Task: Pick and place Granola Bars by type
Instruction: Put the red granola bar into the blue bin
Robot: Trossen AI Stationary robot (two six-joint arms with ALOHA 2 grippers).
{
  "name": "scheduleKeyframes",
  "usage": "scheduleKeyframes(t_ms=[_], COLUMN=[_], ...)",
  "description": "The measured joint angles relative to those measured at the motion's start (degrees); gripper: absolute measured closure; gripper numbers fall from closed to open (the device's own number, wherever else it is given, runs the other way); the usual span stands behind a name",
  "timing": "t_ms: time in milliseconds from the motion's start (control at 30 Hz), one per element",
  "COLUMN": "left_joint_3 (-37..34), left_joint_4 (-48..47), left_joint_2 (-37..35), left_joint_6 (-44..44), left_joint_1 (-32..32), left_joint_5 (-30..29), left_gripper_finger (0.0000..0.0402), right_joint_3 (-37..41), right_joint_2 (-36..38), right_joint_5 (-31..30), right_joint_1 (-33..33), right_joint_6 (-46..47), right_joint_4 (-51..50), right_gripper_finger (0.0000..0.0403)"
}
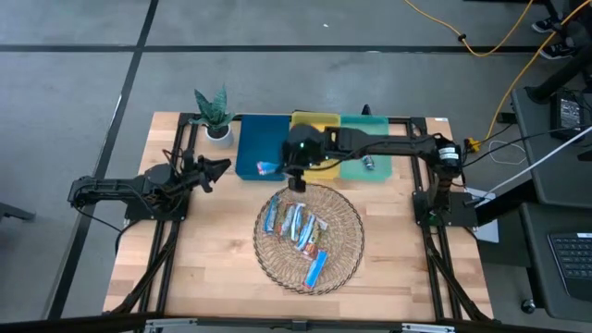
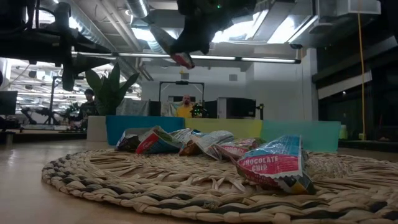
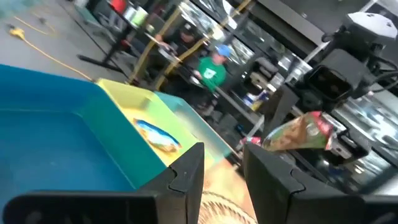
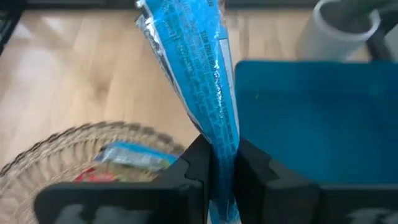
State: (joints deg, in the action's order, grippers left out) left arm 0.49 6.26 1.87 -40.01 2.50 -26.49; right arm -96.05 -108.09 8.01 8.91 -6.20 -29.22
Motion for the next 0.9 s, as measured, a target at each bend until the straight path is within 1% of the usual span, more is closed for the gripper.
scheduleKeyframes(t_ms=[200,300,367,500,567,700,800,900], left_joint_3=[0.0,0.1,1.1,5.4,7.9,13.2,17.3,21.6], left_joint_4=[0.1,3.4,4.1,4.4,4.2,4.0,4.1,4.2], left_joint_2=[0.0,0.0,0.0,1.2,3.4,10.7,17.5,24.4], left_joint_6=[1.5,5.3,7.6,12.0,14.5,17.3,17.4,17.5], left_joint_1=[0.0,0.0,0.0,0.0,0.0,0.0,0.0,0.0], left_joint_5=[-0.6,1.7,2.1,-0.4,-1.4,-2.3,-1.9,-0.2], left_gripper_finger=[0.0297,0.0297,0.0294,0.0281,0.0271,0.0238,0.0204,0.0169], right_joint_3=[0.0,0.0,0.0,0.0,0.0,0.0,0.0,0.0], right_joint_2=[0.0,0.0,0.0,0.0,0.0,0.0,0.0,0.0], right_joint_5=[6.0,9.5,11.7,15.8,16.4,20.8,23.1,24.6], right_joint_1=[3.7,5.1,6.1,7.7,8.2,8.8,8.9,8.9], right_joint_6=[-3.8,-6.4,-7.0,-8.6,-9.9,-10.4,-9.4,-9.2], right_joint_4=[4.9,7.8,9.5,10.7,10.9,13.7,15.6,17.0], right_gripper_finger=[0.035,0.035,0.035,0.035,0.035,0.035,0.035,0.035])
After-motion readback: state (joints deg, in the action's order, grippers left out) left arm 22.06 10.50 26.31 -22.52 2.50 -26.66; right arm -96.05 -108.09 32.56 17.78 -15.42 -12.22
